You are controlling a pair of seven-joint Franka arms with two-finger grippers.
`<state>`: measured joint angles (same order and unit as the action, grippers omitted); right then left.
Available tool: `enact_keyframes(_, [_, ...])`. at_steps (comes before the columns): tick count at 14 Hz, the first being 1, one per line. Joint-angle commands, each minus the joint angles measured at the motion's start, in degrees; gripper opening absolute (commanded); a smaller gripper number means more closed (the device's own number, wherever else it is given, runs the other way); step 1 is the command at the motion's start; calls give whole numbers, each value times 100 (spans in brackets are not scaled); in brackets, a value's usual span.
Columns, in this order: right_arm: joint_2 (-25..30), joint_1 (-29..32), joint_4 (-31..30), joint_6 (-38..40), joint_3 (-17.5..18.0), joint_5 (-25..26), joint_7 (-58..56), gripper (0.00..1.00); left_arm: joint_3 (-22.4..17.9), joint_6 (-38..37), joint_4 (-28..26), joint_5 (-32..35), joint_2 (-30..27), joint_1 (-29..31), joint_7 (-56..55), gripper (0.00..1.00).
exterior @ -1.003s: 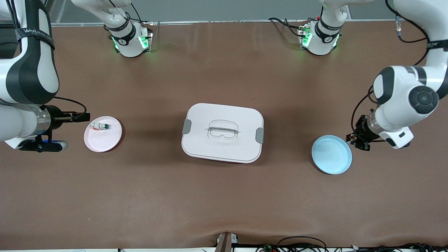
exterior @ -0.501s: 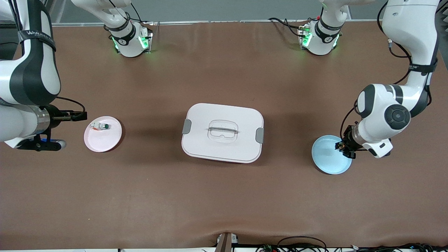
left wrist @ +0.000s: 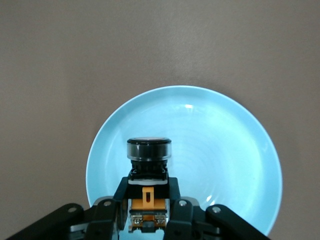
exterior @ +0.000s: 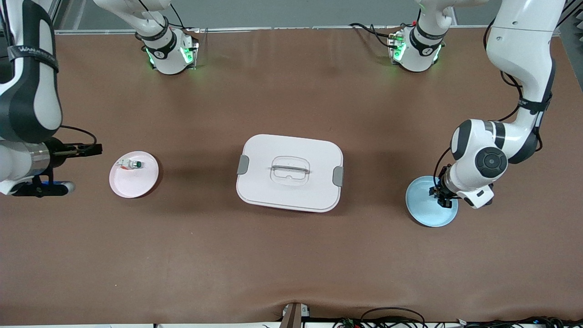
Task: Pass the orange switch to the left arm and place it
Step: 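Lower the switch onto the light-blue plate with the left gripper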
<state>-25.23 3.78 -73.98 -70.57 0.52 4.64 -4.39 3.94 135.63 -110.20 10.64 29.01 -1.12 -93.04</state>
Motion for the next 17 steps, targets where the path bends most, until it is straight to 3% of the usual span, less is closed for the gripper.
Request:
enact_keyframes(1, [-43,193,15,34,98,54,-159,100,-7,173,86,158,139,-29,-188,0])
enact_keyframes(14, [-26,149,33,96,98,125,-150,100,2,367,95,413,359,-20,-180,0])
enact_keyframes(15, [-17,167,33,70,98,99,-115,100,2,367,95,413,359,-20,-127,9])
enact_keyframes(16, [-17,202,50,87,98,72,-123,100,2,367,112,413,359,-20,-101,32])
enact_keyframes(17, [1,176,51,87,107,72,-106,100,2,367,121,413,359,-11,-83,67])
